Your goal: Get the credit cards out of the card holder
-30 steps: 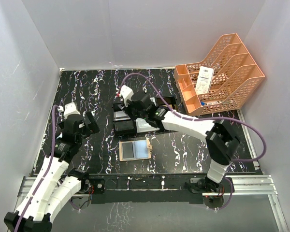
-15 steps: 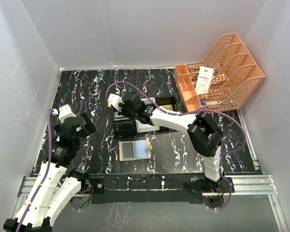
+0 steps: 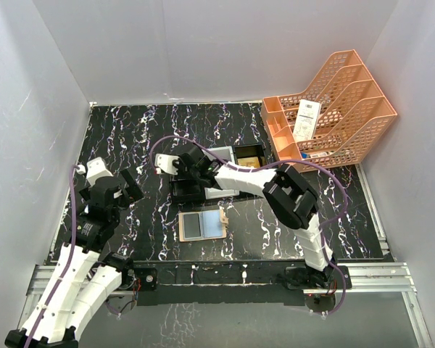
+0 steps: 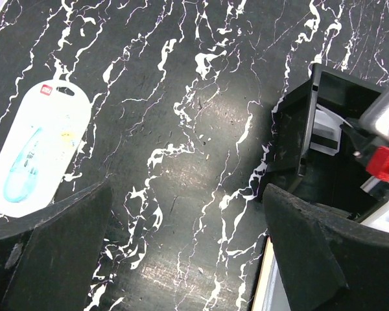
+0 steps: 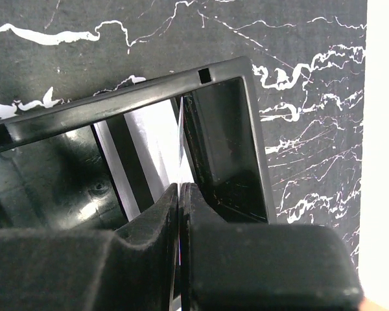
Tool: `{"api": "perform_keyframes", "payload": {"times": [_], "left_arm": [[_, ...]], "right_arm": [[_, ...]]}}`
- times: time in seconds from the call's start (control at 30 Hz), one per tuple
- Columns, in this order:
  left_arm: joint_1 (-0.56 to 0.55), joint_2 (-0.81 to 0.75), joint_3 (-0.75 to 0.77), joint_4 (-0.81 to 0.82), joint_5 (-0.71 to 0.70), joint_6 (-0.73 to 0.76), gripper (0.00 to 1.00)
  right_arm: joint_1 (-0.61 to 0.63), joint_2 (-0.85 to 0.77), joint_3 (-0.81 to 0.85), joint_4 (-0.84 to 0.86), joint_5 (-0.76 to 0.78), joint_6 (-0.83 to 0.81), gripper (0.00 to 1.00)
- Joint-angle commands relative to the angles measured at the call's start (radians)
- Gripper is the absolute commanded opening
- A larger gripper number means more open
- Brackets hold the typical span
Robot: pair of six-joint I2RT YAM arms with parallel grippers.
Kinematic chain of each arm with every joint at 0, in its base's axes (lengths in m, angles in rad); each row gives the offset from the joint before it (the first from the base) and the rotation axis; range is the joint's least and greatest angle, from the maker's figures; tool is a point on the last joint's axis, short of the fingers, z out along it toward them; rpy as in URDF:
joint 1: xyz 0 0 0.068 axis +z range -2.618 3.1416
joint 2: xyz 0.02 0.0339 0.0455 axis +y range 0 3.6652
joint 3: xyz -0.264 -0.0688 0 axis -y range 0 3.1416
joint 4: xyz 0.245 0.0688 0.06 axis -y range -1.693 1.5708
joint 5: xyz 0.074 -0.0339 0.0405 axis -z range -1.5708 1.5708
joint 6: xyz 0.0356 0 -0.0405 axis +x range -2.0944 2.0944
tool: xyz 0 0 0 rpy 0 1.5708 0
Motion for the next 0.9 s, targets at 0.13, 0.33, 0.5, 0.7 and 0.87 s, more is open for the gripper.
{"api": "perform_keyframes", "payload": {"times": [0.13,0.33,0.5,0.7,0.87], "left_arm": [[0.004,-0.027,0.022,-0.011,-0.036,-0.005,0.99],[0.003,-0.023,0.021,-0.010,-0.034,-0.004,0.99],[0.005,-0.018,0.022,-0.008,-0.029,-0.002,0.99],[0.004,-0.019,0.021,-0.009,-0.027,-0.001,0.99],[0.004,-0.011,0.022,-0.009,-0.027,-0.001,0.99]], "right_arm": [[0.001,0.048,0.054,0.113,0.057,-0.073,0.04],[0.001,0.040,0.055,0.073,0.021,-0.031,0.19],[0.001,0.024,0.052,0.044,-0.009,0.003,0.37],[0.001,-0.002,0.052,0.040,-0.016,0.065,0.42],[0.001,-0.036,0.038,0.077,0.012,0.213,0.42]]}}
